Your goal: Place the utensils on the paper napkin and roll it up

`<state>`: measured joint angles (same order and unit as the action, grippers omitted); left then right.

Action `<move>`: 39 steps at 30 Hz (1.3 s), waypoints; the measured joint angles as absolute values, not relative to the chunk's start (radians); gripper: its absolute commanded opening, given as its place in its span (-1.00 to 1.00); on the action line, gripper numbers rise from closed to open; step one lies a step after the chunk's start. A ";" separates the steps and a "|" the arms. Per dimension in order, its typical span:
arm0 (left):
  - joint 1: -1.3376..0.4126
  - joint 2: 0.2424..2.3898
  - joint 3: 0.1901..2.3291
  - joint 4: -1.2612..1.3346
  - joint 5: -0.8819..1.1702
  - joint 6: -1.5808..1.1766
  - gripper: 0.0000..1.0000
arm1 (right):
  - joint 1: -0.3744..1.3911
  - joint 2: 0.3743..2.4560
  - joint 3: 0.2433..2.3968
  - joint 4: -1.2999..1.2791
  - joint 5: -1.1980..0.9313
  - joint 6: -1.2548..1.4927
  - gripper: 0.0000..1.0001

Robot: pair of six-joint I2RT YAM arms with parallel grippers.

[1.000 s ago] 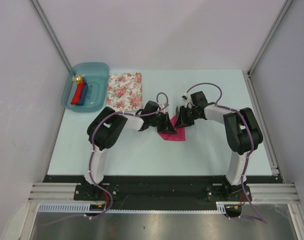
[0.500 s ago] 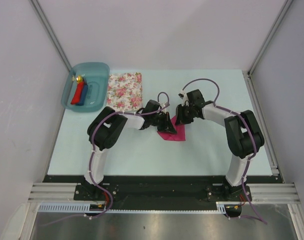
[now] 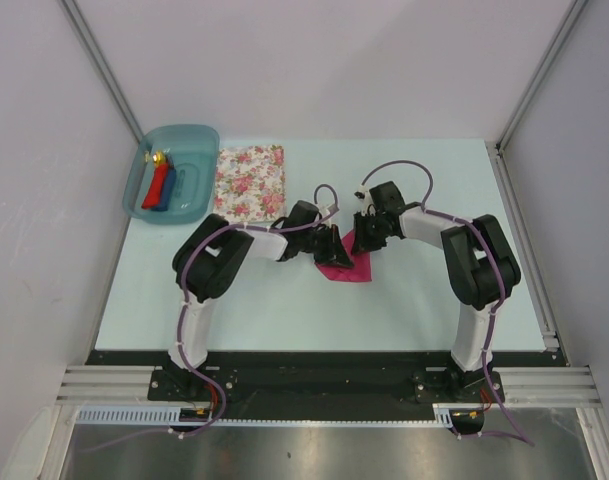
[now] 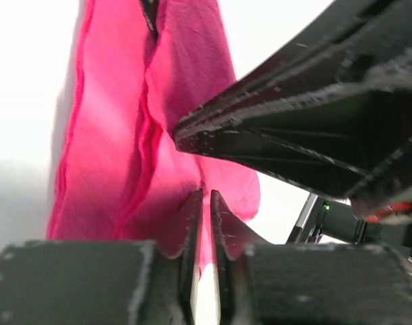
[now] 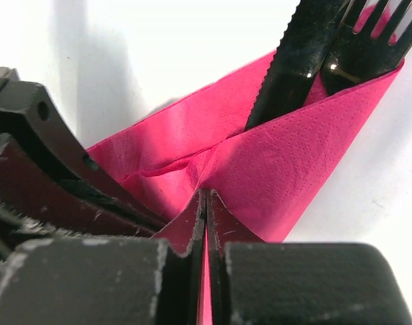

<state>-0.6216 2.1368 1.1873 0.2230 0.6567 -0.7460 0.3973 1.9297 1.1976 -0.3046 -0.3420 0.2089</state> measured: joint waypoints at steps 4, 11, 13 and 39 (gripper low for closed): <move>-0.622 2.121 1.171 0.249 0.658 -0.745 -0.67 | 0.395 1.931 1.198 -0.303 -0.349 0.210 -1.00; -0.635 2.121 1.171 0.267 0.657 -0.765 -0.77 | 0.389 1.934 1.198 -0.301 -0.364 0.217 -0.99; -0.636 2.123 1.171 0.266 0.655 -0.770 -0.84 | 0.388 1.935 1.198 -0.301 -0.368 0.217 -0.97; -0.627 2.144 1.233 0.139 0.650 -0.669 -1.00 | 0.372 1.916 1.312 -0.386 -0.411 0.216 -0.66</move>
<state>-0.6266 2.1441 1.2327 0.1390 0.6502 -0.6693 0.3721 1.9156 1.3121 -0.3862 -0.4114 0.2165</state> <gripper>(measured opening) 0.006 0.193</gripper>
